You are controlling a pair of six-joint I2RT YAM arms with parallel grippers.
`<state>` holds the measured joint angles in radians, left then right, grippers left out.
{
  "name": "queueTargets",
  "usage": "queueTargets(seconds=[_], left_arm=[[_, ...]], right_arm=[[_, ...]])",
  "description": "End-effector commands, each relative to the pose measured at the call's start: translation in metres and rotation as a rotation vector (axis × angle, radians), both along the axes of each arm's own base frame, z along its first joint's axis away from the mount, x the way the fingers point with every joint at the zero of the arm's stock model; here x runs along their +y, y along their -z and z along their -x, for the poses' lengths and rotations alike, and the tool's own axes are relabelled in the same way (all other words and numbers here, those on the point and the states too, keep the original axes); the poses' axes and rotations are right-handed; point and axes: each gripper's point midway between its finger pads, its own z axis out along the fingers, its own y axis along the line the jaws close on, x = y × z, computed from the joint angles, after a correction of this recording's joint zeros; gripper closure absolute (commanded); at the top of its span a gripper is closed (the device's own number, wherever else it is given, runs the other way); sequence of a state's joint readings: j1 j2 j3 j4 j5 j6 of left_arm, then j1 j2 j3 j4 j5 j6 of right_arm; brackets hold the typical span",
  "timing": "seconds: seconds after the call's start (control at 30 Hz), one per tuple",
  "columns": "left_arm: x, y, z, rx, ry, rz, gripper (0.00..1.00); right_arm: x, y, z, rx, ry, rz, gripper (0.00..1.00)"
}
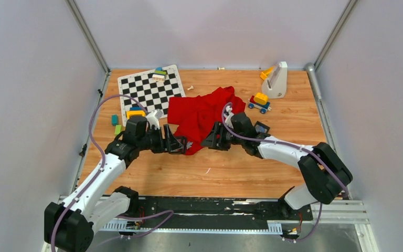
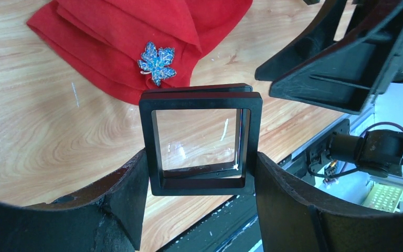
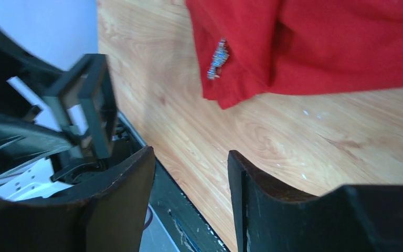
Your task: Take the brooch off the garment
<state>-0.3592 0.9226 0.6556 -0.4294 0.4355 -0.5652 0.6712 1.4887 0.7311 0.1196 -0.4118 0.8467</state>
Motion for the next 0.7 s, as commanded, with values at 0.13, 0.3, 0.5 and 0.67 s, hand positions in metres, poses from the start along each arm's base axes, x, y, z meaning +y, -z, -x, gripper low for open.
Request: queueTargets(seconds=[0.13, 0.3, 0.5, 0.67], left_arm=[[-0.014, -0.001, -0.001, 0.02, 0.059, 0.091, 0.69], [-0.023, -0.009, -0.001, 0.013, 0.091, 0.158, 0.7], [-0.032, -0.02, 0.004, 0.011, 0.127, 0.234, 0.71], [-0.037, -0.028, 0.008, 0.007, 0.156, 0.276, 0.71]], right_arm=[[0.032, -0.076, 0.015, -0.216, -0.17, -0.226, 0.42], [0.043, -0.078, 0.02, -0.22, -0.206, -0.222, 0.43], [0.047, -0.071, 0.018, -0.198, -0.21, -0.215, 0.45], [0.048, -0.06, 0.018, -0.176, -0.202, -0.188, 0.46]])
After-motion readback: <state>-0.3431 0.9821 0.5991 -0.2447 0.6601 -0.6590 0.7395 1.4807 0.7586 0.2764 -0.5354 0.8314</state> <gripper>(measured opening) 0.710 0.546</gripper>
